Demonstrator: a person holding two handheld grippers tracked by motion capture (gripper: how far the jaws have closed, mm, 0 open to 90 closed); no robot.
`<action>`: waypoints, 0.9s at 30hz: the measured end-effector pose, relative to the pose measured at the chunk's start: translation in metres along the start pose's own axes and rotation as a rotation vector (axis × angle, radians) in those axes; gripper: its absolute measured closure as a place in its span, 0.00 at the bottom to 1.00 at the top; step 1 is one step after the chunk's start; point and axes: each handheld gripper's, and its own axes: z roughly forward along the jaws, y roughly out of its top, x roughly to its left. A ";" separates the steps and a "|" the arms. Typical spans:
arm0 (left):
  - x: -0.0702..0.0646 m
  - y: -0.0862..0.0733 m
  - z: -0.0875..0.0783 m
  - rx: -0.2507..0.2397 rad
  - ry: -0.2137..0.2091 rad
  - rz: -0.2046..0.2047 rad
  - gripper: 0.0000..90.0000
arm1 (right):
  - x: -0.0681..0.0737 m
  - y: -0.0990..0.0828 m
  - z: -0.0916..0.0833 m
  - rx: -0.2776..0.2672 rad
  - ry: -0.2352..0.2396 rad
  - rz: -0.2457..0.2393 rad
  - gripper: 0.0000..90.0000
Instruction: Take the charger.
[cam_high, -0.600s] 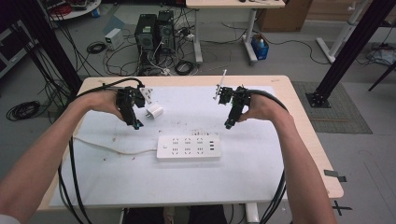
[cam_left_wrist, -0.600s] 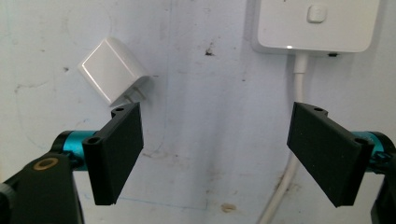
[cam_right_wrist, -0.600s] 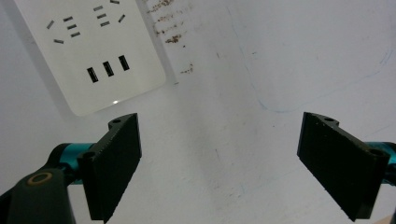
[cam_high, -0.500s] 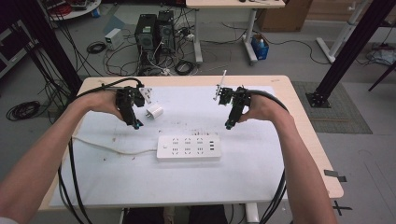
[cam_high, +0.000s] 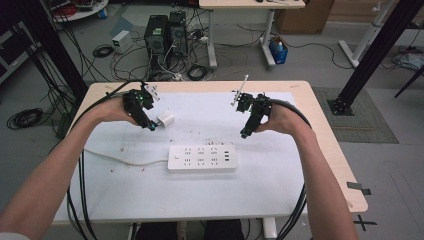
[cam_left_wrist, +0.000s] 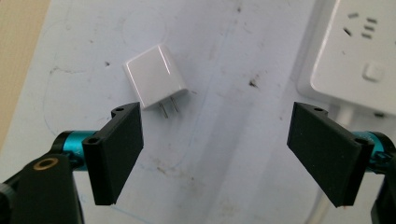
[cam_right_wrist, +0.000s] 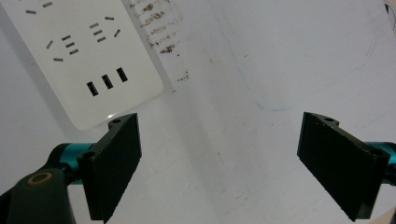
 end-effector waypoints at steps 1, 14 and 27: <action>0.001 -0.002 0.004 -0.020 0.012 -0.039 0.21 | 0.000 -0.001 0.000 -0.007 -0.001 0.012 0.15; 0.020 -0.020 0.065 -0.108 0.138 -0.337 0.21 | -0.009 -0.011 -0.007 -0.054 -0.015 0.113 0.15; 0.023 -0.020 0.086 -0.123 0.140 -0.393 0.21 | -0.009 -0.011 -0.005 -0.063 -0.021 0.113 0.15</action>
